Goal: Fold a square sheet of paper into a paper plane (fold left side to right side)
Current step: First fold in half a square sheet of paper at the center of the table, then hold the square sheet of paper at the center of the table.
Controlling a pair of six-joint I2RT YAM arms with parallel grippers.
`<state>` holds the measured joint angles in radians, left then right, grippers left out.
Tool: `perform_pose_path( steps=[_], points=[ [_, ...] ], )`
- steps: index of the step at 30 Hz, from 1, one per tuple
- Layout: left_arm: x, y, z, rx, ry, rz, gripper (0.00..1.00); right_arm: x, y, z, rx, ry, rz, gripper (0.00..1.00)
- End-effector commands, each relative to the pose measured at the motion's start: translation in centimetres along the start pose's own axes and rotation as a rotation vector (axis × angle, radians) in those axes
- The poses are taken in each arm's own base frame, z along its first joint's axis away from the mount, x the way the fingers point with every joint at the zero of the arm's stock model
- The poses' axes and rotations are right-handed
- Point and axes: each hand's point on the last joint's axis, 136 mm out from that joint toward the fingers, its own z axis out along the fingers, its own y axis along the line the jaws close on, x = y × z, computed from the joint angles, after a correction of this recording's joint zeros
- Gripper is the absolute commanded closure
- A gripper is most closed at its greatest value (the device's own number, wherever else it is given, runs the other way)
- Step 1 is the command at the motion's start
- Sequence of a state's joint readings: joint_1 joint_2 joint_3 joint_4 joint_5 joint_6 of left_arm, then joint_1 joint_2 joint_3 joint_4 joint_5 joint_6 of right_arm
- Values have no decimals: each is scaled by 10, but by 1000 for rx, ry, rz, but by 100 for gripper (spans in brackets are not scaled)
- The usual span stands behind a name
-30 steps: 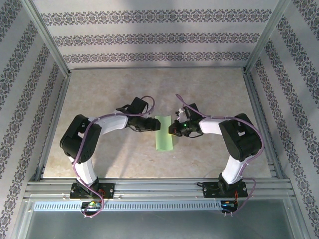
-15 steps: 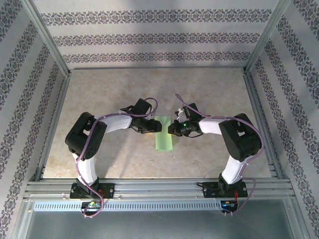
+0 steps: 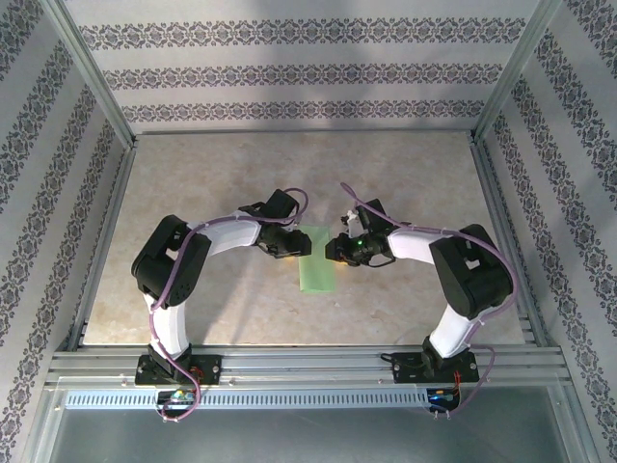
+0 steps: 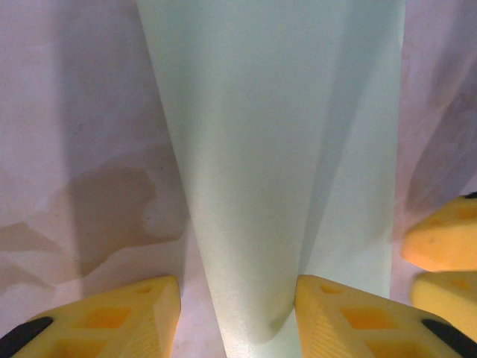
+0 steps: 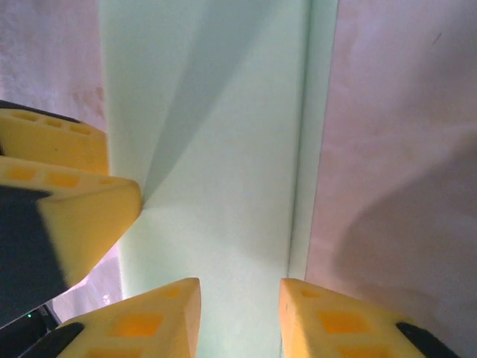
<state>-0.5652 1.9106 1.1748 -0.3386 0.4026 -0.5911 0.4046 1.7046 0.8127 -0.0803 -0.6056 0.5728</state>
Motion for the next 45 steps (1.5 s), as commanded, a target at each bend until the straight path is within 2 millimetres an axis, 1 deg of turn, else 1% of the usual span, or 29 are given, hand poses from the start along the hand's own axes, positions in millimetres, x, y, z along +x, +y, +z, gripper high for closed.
perform_pose_path(
  steps=[1,5,8,14,20,45],
  points=[
    [17,7,23,-62,63,17,54,-9,-5,-24,58,-60,-26,62],
    [19,8,26,-81,81,28,54,-13,-20,-46,127,-116,-17,59],
    [22,10,29,-97,101,37,55,-15,-28,-58,152,-153,-9,58],
    [26,10,34,-127,132,62,54,-17,-38,-72,169,-192,8,57],
    [25,9,38,-129,139,48,52,-16,-40,-74,169,-193,11,57],
    [30,8,49,-139,178,40,51,-15,-40,-72,163,-185,10,57]
  ],
)
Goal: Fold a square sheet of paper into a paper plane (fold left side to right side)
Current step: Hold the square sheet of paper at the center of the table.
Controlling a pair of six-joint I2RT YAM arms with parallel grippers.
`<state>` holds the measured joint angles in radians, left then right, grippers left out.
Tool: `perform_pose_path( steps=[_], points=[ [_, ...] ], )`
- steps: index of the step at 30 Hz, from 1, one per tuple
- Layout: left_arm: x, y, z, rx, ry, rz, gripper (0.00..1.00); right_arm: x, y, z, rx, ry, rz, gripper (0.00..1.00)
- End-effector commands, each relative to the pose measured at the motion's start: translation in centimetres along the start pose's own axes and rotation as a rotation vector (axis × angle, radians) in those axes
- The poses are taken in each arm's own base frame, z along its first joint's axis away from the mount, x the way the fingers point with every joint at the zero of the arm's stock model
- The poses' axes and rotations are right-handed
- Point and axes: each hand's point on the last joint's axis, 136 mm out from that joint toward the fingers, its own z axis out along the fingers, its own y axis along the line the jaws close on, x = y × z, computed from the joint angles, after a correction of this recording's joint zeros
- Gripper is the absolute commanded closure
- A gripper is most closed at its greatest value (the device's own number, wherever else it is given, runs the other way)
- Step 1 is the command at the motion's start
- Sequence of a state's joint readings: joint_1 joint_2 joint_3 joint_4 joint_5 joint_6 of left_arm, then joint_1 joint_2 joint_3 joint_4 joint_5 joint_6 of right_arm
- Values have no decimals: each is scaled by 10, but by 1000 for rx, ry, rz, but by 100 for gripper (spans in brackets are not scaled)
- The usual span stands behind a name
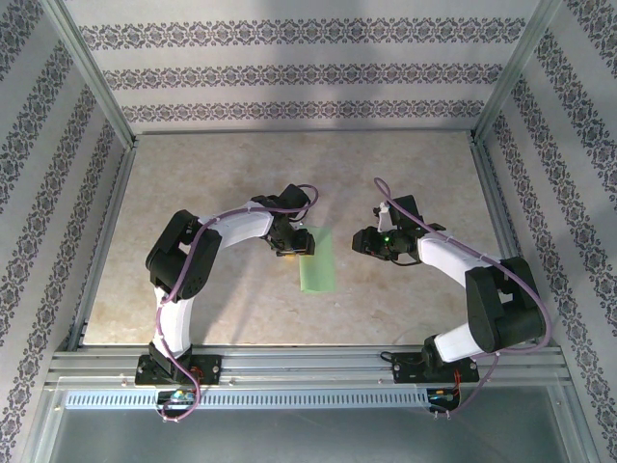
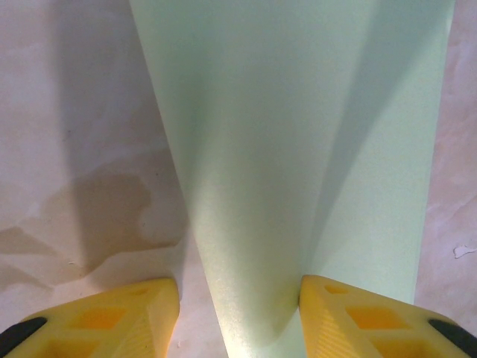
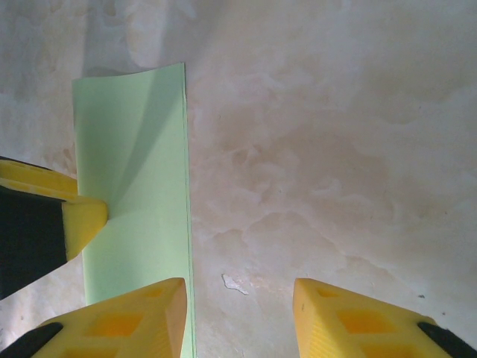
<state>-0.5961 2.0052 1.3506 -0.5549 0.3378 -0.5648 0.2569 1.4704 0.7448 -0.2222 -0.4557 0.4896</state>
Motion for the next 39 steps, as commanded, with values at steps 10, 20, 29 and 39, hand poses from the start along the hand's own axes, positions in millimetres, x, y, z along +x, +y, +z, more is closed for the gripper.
perform_pose_path(
  steps=[10,20,29,39],
  points=[
    [26,1,48,-21,95,29,51,3,-5,-2,12,5,-8,57],
    [28,0,51,-30,105,34,49,4,-5,-1,13,8,-5,57],
    [29,0,51,-35,108,37,49,4,-4,0,8,12,-3,57],
    [30,2,52,-41,109,27,49,6,2,2,-12,22,-11,59]
  ],
)
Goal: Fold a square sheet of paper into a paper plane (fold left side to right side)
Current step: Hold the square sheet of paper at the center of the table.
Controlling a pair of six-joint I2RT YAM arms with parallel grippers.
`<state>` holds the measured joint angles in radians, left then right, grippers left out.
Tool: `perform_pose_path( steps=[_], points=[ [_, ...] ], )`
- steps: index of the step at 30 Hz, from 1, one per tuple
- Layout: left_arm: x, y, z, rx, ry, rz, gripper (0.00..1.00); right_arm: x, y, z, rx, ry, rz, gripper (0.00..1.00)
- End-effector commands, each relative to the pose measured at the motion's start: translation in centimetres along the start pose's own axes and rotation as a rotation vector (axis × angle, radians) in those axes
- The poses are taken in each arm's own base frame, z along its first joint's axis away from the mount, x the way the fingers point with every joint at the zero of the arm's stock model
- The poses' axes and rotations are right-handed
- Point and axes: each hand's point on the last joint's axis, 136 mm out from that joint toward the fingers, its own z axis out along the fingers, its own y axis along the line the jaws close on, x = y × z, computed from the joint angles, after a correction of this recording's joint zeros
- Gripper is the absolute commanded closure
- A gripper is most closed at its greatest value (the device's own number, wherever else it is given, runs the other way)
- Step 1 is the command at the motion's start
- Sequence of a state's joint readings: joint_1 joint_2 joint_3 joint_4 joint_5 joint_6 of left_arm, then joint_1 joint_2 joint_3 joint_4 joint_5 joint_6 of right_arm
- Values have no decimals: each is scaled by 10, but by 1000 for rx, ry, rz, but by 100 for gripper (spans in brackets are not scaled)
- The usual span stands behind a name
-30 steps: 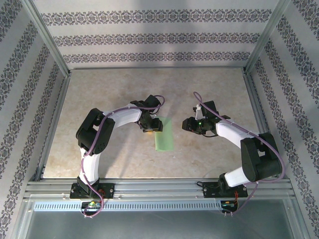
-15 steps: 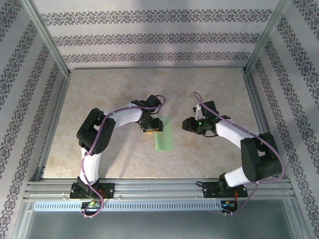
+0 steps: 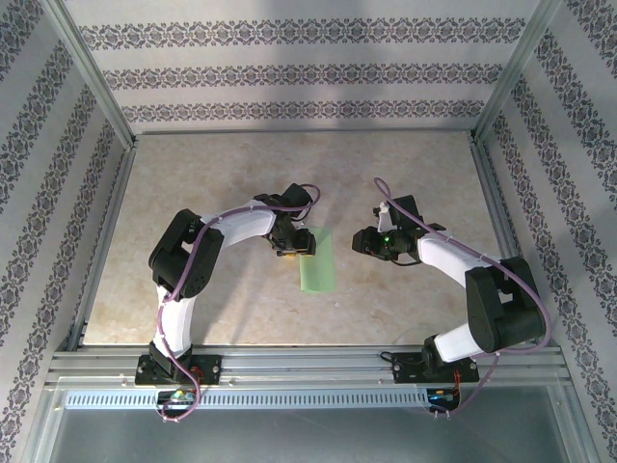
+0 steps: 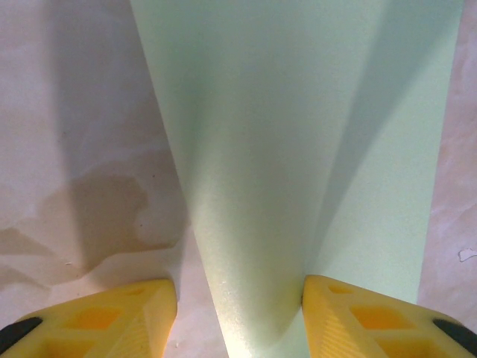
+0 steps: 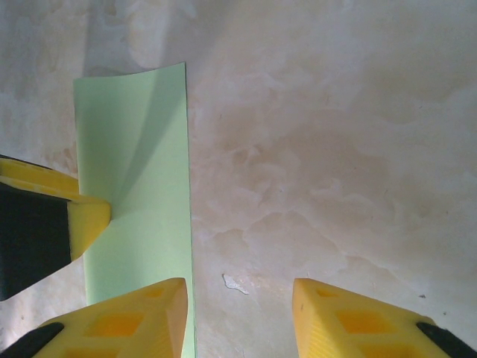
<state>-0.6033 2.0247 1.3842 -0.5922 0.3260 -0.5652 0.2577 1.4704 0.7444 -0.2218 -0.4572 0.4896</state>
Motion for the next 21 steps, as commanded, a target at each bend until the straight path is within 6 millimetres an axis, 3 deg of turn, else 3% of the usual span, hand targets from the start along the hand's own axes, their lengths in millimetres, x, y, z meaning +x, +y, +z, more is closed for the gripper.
perform_pose_path(
  steps=[1,9,21],
  points=[
    [29,2,51,-19,94,27,49,7,5,3,-24,28,-14,60],
    [30,5,53,-20,90,-8,49,21,20,20,-55,91,-28,64],
    [31,9,51,-39,92,5,48,26,34,31,-97,118,-33,70]
  ],
)
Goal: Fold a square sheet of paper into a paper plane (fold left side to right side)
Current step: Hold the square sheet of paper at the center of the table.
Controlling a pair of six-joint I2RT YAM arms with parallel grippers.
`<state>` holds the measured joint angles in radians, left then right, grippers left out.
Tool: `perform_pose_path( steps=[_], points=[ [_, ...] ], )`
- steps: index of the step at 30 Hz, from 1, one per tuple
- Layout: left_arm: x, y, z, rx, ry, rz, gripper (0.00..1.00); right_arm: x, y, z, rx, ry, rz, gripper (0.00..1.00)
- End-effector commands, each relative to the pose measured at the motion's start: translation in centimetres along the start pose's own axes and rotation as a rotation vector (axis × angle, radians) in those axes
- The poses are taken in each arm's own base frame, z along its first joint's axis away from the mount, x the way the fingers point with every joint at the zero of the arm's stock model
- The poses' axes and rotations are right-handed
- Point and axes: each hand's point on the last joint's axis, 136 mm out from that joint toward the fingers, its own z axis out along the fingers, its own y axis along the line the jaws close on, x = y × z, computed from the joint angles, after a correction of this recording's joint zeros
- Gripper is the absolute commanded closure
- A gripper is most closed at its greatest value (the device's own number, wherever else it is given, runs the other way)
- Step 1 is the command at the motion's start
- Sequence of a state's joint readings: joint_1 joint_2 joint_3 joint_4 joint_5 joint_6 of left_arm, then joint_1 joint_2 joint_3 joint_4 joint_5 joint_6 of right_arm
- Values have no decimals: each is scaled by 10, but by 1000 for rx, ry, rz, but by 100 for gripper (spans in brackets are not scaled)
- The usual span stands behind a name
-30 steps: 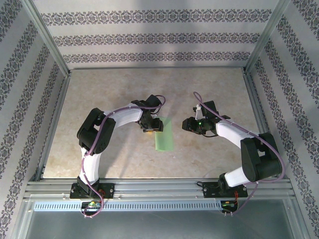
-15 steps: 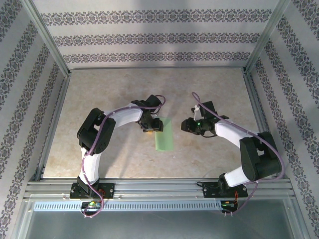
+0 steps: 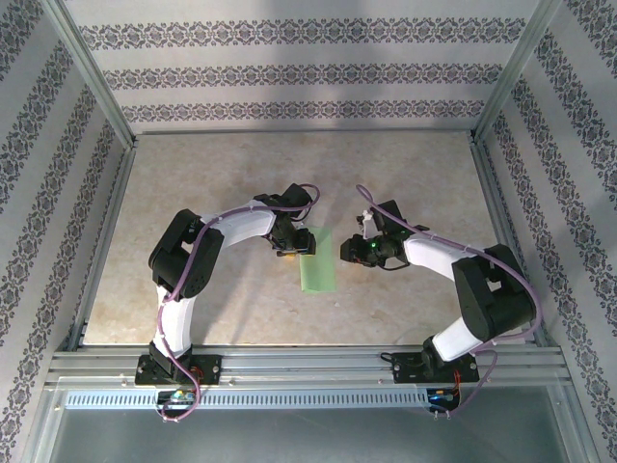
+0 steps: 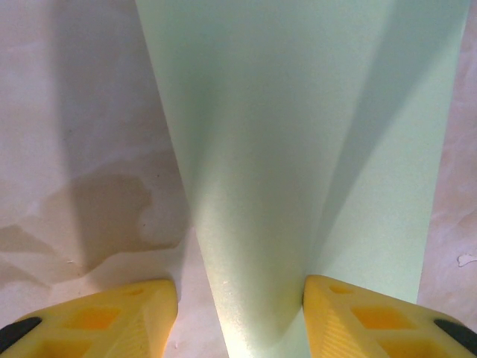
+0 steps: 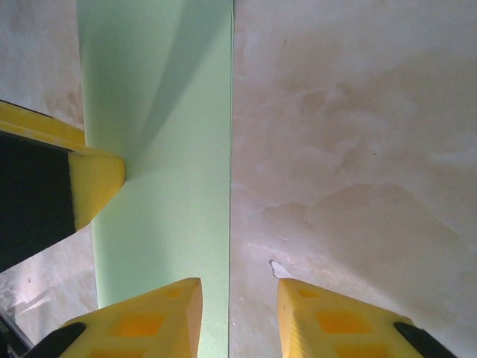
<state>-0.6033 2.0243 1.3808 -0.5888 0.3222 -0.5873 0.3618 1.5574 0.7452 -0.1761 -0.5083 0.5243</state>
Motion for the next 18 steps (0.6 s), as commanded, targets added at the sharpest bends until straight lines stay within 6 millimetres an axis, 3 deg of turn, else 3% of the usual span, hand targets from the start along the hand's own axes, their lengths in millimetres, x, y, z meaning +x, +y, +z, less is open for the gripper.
perform_pose_path(
  steps=[1,12,18],
  points=[
    [31,9,50,-37,95,27,49,-5,15,3,-56,2,-6,71],
    [31,9,50,-40,95,35,49,-3,39,24,-142,43,-6,90],
    [30,9,51,-41,96,37,49,-1,53,41,-170,78,-11,94]
  ],
)
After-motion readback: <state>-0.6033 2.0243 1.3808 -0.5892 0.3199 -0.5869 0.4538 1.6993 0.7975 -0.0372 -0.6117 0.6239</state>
